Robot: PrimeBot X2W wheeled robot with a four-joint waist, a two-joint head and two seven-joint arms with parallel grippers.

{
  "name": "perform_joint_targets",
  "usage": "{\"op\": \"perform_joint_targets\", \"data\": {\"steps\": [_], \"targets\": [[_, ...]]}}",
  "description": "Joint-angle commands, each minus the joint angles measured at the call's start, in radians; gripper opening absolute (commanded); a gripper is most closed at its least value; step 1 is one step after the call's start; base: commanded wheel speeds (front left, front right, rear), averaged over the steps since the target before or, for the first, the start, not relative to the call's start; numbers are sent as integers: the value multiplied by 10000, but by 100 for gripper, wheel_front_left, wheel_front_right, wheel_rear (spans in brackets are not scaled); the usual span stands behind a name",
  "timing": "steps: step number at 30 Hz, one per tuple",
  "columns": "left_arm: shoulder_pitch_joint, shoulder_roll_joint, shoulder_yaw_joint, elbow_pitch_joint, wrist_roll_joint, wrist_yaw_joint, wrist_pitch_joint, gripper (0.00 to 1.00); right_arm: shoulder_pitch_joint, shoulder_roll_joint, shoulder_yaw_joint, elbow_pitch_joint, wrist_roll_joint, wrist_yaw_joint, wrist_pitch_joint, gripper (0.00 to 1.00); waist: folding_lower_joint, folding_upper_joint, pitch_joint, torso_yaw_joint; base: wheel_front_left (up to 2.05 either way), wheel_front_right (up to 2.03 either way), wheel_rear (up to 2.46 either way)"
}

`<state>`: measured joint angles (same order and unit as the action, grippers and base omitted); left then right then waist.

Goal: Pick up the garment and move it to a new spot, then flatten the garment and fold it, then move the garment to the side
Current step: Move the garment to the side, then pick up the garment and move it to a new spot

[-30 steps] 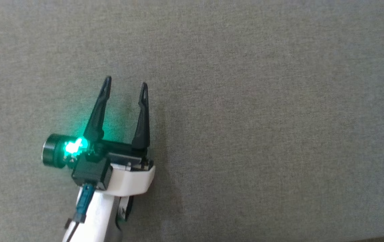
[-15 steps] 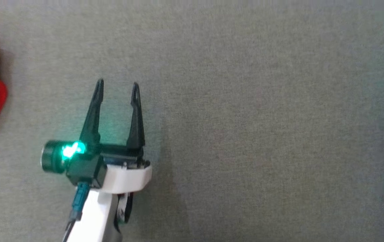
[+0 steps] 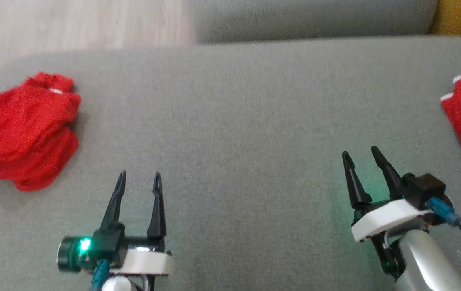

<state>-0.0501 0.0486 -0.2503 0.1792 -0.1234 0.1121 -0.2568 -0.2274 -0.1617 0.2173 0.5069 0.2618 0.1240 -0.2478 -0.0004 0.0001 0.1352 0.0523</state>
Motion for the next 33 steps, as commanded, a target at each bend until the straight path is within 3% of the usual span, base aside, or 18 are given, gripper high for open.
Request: {"op": "perform_joint_targets", "data": {"steps": [1, 9, 33], "targets": [[-24, 17, 474, -140, 45, -67, -49, 100, 39, 117, 26, -654, 127, 67, -132, 100, 4, -1, -1151, 152, 0, 0, 0], [265, 17, 920, 359, 191, -136, -49, 100, 1195, 645, -363, -1678, -474, 67, -137, 100, 4, -1, -1659, 72, 0, 0, 0], [411, 16, 1059, 741, 247, -63, -49, 100, 1846, 916, -911, -1918, -718, 67, -139, 100, 4, -1, -1884, -97, 0, 0, 0]]}}
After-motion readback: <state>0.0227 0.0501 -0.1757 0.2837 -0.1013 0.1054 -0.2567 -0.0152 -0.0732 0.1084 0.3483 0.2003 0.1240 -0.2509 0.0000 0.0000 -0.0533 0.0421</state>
